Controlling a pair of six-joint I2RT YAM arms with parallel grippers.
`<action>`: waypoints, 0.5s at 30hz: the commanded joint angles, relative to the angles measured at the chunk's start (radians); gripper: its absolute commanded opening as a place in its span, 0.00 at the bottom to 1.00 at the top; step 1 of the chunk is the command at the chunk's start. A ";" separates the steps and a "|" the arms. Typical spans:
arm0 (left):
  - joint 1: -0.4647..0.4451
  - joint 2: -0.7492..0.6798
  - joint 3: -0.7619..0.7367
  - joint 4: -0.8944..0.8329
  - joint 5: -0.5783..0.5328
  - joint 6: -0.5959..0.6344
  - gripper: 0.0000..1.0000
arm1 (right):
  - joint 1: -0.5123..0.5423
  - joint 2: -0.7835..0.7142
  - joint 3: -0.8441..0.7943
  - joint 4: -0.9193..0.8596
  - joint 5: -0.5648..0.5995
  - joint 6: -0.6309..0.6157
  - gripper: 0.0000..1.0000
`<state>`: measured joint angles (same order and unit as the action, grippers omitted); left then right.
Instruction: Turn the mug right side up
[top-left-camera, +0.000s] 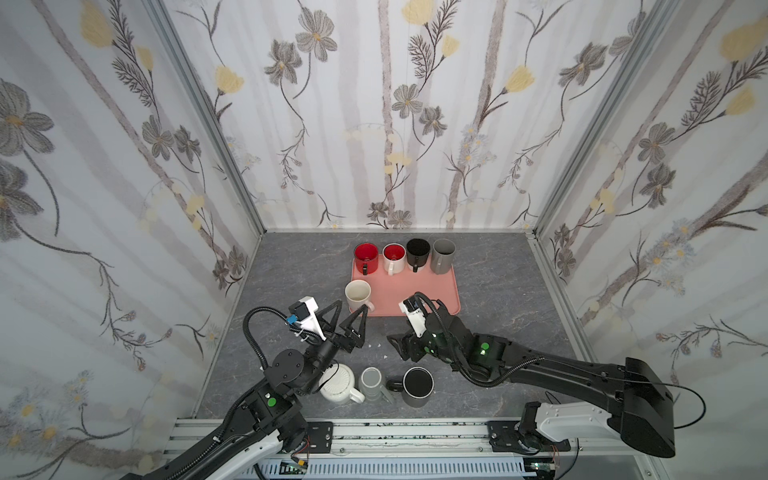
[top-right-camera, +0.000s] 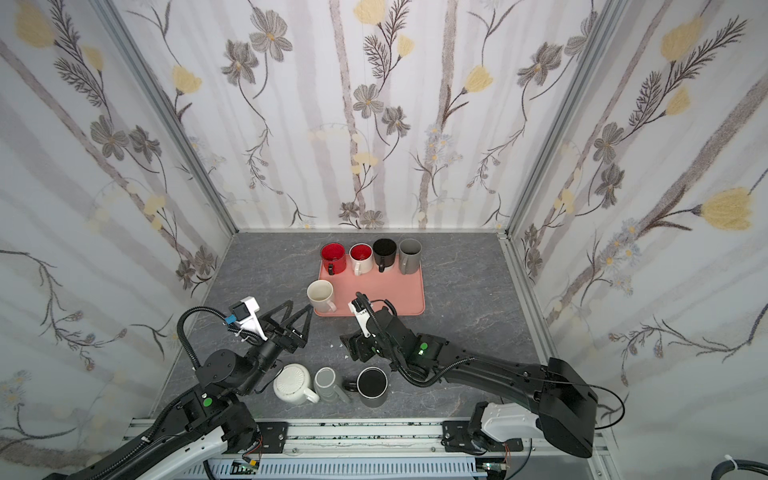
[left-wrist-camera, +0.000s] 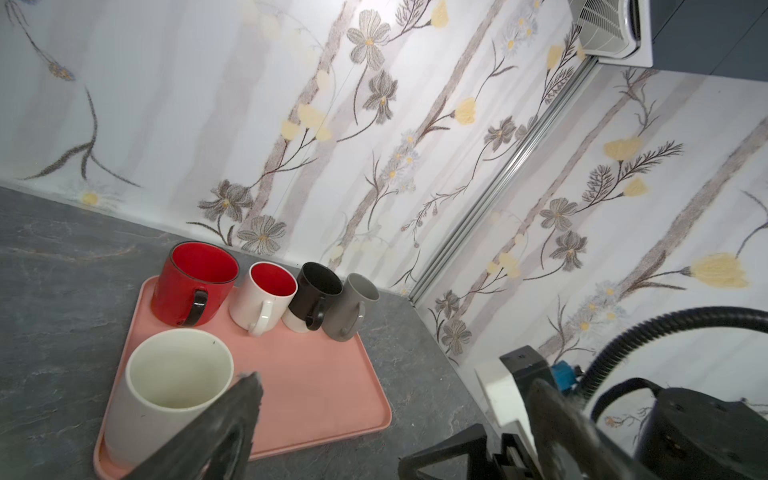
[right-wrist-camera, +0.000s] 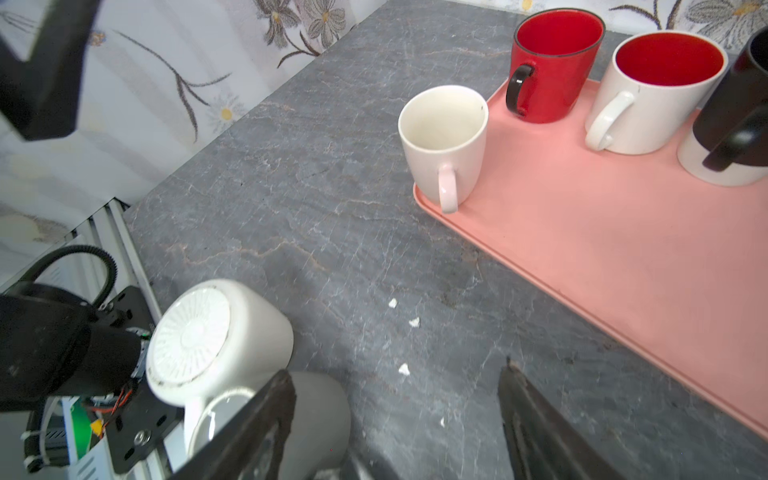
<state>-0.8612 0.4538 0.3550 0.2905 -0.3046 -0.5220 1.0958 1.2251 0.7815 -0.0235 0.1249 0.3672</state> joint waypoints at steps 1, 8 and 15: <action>0.001 0.040 0.035 -0.079 0.029 -0.021 1.00 | 0.033 -0.050 -0.054 -0.090 0.046 0.062 0.83; 0.001 0.070 0.047 -0.099 0.066 -0.033 1.00 | 0.170 -0.077 -0.085 -0.256 0.117 0.140 1.00; 0.002 0.107 0.067 -0.099 0.097 -0.032 1.00 | 0.263 -0.073 -0.089 -0.303 0.160 0.176 1.00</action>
<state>-0.8612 0.5507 0.4042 0.1860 -0.2298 -0.5499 1.3437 1.1526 0.6971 -0.2924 0.2485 0.5133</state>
